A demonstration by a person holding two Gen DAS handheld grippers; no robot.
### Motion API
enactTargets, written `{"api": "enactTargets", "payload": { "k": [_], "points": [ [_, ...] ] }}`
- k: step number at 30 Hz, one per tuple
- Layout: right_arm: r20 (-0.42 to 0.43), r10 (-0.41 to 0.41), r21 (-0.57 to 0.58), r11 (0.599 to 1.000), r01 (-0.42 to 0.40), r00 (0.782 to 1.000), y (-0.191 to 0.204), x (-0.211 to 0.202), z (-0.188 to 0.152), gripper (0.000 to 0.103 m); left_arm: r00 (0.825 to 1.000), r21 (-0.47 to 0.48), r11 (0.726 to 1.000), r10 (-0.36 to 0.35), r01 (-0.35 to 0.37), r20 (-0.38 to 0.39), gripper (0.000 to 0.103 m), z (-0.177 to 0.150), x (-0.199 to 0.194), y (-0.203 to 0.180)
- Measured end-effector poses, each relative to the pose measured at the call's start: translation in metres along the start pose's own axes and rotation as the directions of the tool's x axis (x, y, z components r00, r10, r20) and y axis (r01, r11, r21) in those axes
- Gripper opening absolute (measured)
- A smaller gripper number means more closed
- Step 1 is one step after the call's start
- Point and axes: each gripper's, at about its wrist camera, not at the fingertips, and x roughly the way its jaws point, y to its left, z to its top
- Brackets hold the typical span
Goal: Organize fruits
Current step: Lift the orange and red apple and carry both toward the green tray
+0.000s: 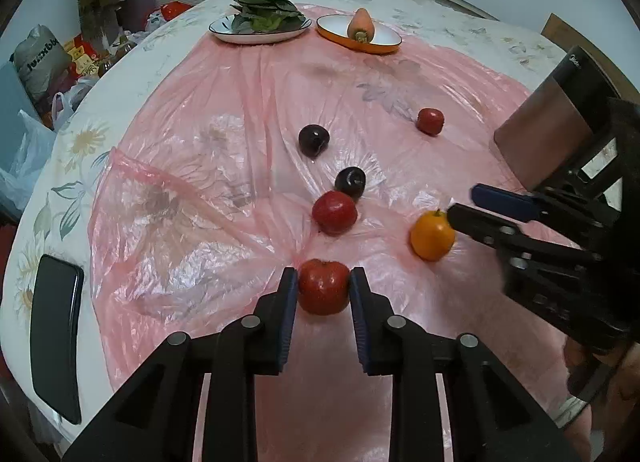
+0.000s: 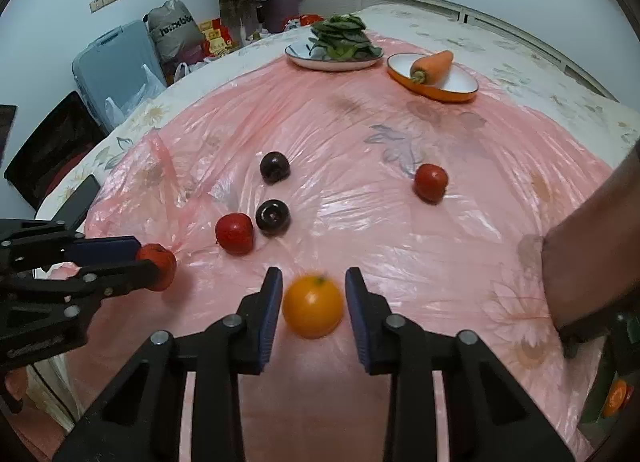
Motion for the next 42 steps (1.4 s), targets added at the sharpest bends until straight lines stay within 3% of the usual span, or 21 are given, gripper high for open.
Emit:
{"api": "enactTargets", "payload": {
  "k": [11, 19, 25, 28, 29, 38, 39, 40, 41, 42],
  "points": [
    [-0.046, 0.074, 0.036, 0.997, -0.073, 0.996, -0.003, 0.023, -0.008, 0.026, 0.998, 0.016, 1.0, 0.024, -0.023, -0.061, 0.021, -0.003, 0.02, -0.004],
    [-0.062, 0.012, 0.009, 1.0, -0.012, 0.998, 0.003, 0.047, 0.0, 0.026, 0.994, -0.003, 0.999, 0.041, -0.041, -0.102, 0.027, -0.002, 0.042, -0.001],
    [-0.048, 0.008, 0.01, 1.0, -0.008, 0.999, 0.002, 0.034, -0.005, 0.025, 0.998, -0.016, 0.999, 0.042, -0.043, -0.045, 0.026, -0.006, 0.029, -0.005],
    [-0.039, 0.01, 0.023, 1.0, -0.01, 0.999, -0.001, 0.022, -0.01, 0.018, 0.999, -0.027, 0.999, 0.032, -0.032, -0.027, 0.026, -0.006, 0.02, -0.005],
    [-0.037, 0.015, 0.026, 1.0, -0.014, 0.999, -0.002, 0.016, -0.011, 0.0, 0.999, -0.032, 0.999, 0.028, -0.028, -0.018, 0.026, -0.005, 0.015, -0.006],
    [-0.012, 0.052, 0.076, 0.996, -0.051, 0.999, -0.017, -0.009, -0.018, 0.0, 1.0, -0.034, 0.999, 0.003, -0.003, 0.016, 0.026, -0.01, -0.017, -0.019],
    [-0.009, 0.067, 0.087, 0.994, -0.066, 0.998, -0.018, -0.007, -0.015, 0.004, 1.0, -0.036, 0.999, 0.008, -0.008, 0.019, 0.026, -0.009, -0.019, -0.02],
    [0.0, 0.077, 0.098, 0.992, -0.077, 0.997, -0.018, -0.004, -0.013, 0.018, 1.0, -0.039, 0.999, 0.009, -0.008, 0.023, 0.026, -0.01, -0.023, -0.019],
    [0.01, 0.081, 0.111, 0.99, -0.082, 0.997, -0.018, 0.0, -0.009, 0.06, 1.0, -0.042, 0.999, 0.009, -0.008, 0.027, 0.026, -0.01, -0.026, -0.019],
    [0.011, 0.076, 0.115, 0.99, -0.077, 0.997, -0.016, 0.005, -0.007, 0.081, 1.0, -0.042, 0.999, 0.008, -0.007, 0.029, 0.026, -0.01, -0.027, -0.018]
  ]
}}
